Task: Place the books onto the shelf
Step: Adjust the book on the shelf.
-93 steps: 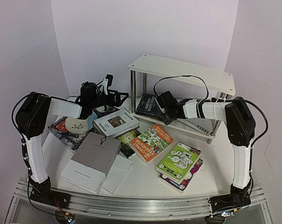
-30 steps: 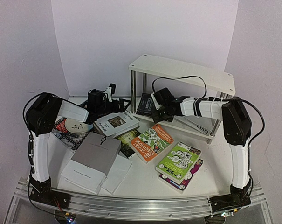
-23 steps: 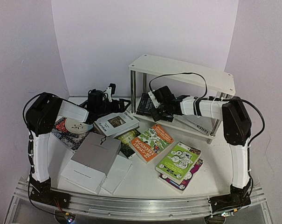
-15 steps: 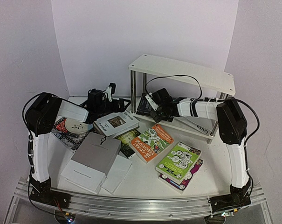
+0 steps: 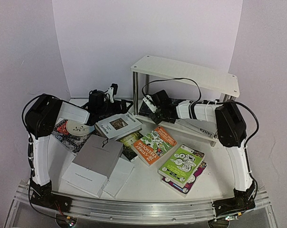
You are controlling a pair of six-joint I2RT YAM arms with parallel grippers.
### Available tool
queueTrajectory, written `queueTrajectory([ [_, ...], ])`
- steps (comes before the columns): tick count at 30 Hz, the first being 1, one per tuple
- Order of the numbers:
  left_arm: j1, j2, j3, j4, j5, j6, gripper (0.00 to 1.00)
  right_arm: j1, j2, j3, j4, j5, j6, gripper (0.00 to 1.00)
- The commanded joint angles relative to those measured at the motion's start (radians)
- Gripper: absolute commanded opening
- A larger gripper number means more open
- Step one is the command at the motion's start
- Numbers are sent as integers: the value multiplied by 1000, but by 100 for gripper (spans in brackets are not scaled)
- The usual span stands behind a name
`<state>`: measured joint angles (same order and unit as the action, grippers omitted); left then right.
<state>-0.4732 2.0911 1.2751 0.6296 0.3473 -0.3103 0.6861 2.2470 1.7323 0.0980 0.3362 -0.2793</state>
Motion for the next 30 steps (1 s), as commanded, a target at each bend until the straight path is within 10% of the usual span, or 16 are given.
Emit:
queueTrajectory([
  [1,-4,-62,20,37,18,17,100,14,72,42,-61,-55,21,30],
  [23,-4,-86,2,35,19,13,100,44,-148,-109,55,147,199,41],
  [30,-4,-106,-19,36,3,13,100,39,-202,-233,172,286,265,1],
])
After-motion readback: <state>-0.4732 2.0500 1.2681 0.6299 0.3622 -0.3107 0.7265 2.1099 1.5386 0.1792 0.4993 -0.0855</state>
